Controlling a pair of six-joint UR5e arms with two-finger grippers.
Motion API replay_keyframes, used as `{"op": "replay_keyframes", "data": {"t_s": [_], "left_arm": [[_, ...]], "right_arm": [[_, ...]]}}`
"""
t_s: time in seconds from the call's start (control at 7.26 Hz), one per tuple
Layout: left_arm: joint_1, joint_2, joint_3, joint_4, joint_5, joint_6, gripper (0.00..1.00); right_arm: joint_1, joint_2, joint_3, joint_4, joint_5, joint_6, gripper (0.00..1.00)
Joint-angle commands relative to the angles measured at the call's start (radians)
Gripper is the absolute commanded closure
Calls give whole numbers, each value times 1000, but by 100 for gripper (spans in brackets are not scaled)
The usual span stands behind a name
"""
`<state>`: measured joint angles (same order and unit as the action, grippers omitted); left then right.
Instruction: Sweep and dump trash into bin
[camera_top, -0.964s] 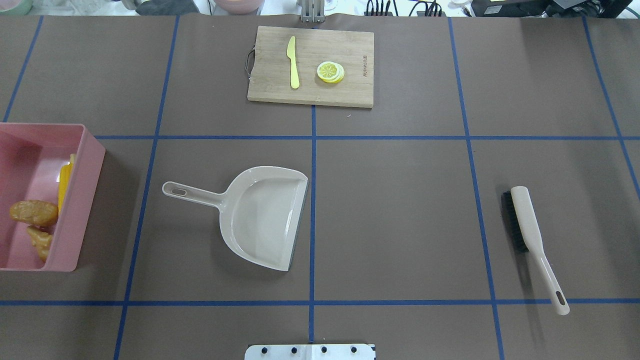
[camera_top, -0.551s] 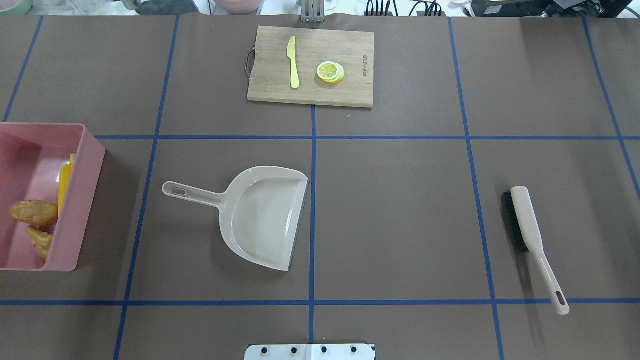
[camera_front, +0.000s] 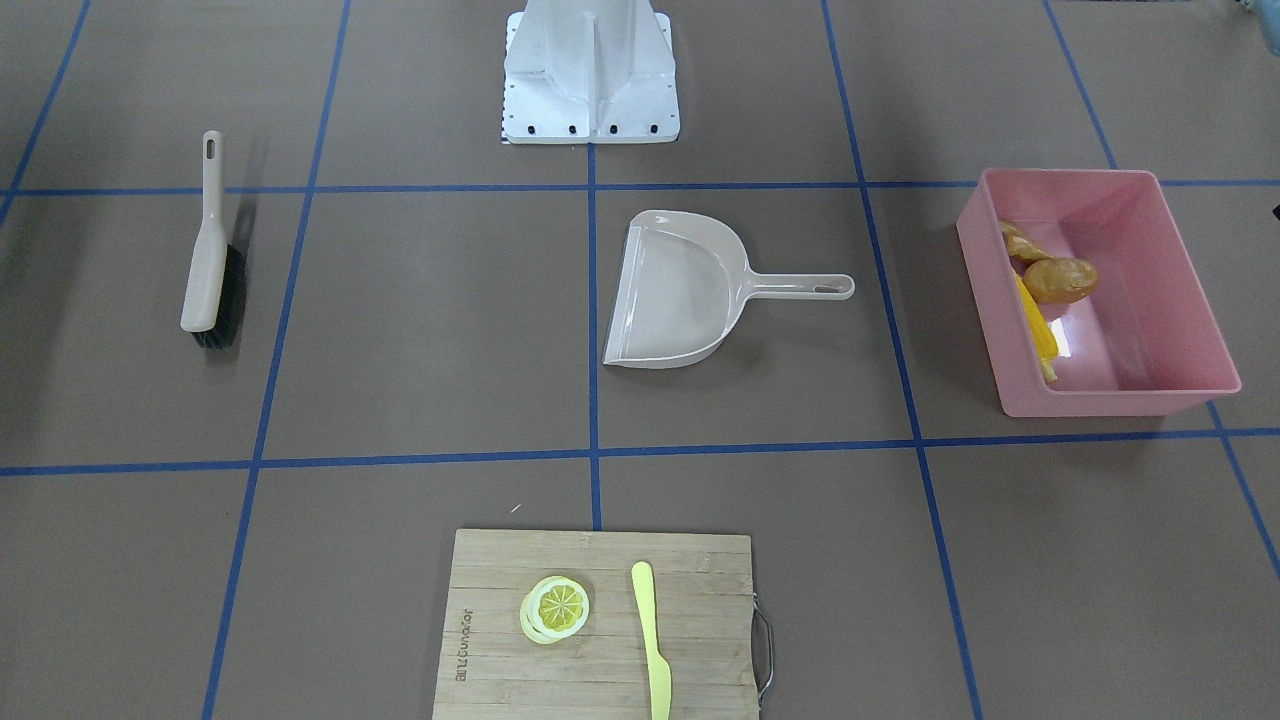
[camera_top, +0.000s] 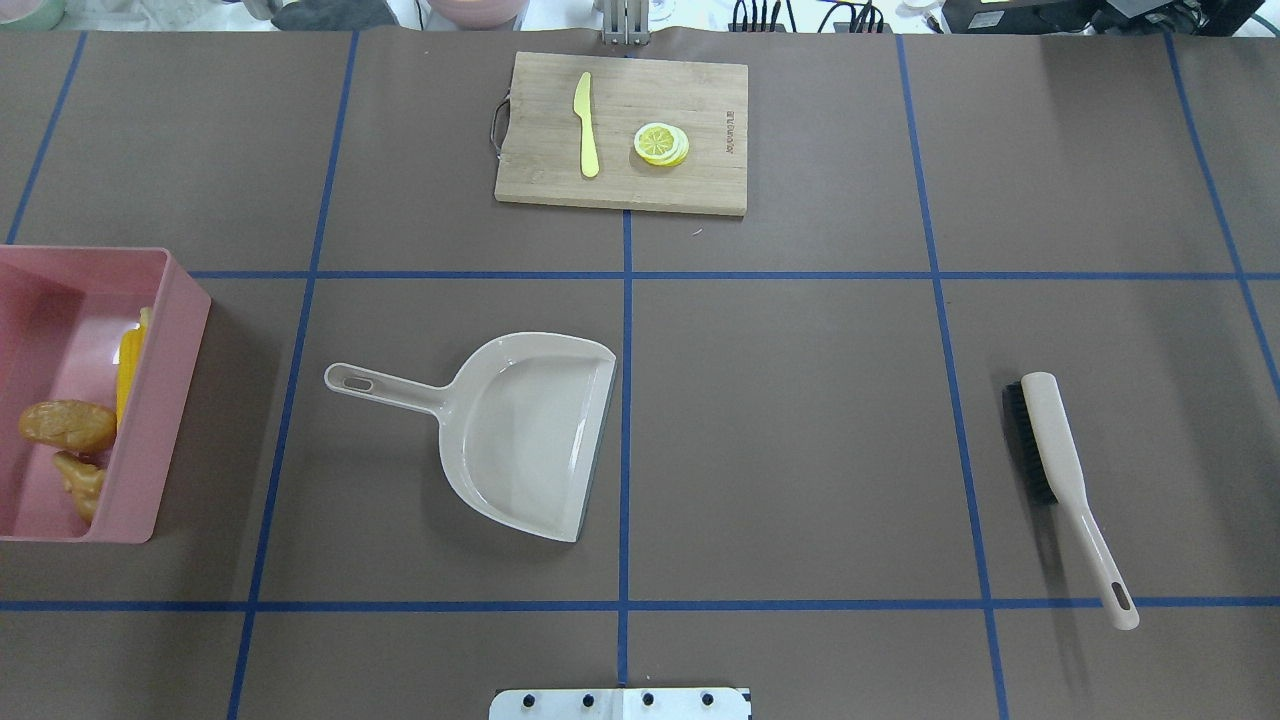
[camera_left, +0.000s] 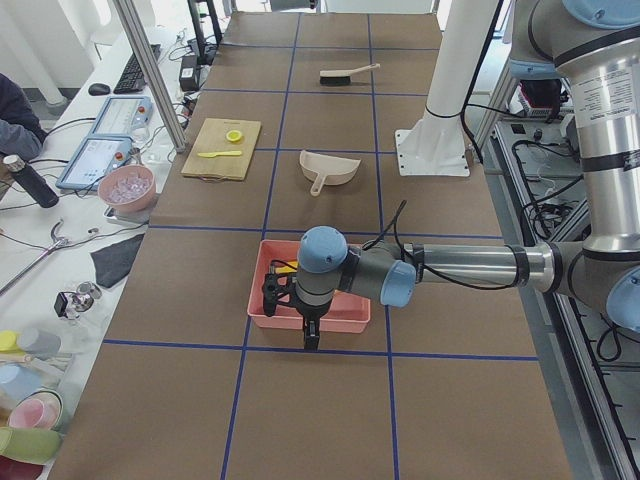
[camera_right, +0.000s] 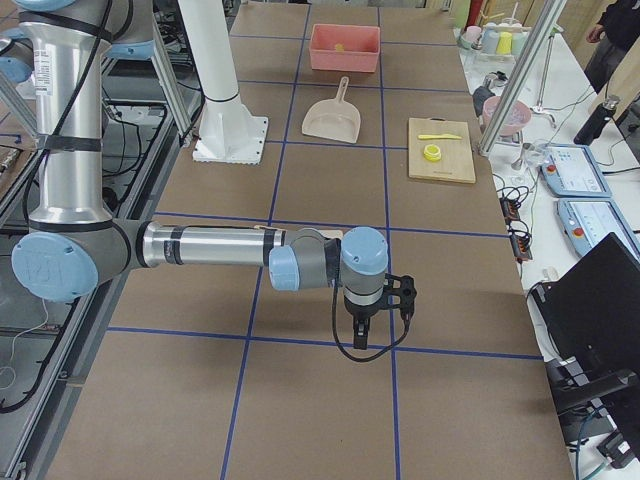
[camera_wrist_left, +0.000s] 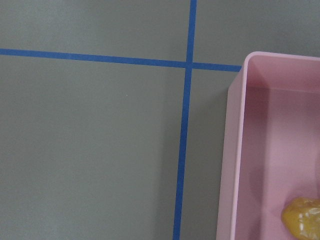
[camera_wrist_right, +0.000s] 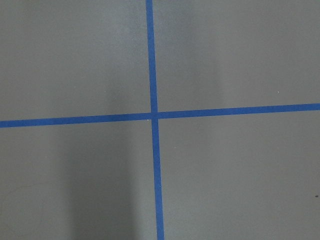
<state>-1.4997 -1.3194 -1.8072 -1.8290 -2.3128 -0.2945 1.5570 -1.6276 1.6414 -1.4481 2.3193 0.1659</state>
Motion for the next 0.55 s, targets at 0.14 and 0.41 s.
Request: {"op": "replay_keyframes", "data": {"t_s": [0.14, 0.41], "left_arm": [[-2, -18, -8, 45, 0, 0, 2], [-4, -52, -6, 83, 0, -2, 2]], "right_arm": [[0, 0, 0, 0, 0, 1, 0], [0, -2, 0, 0, 0, 1, 0]]}}
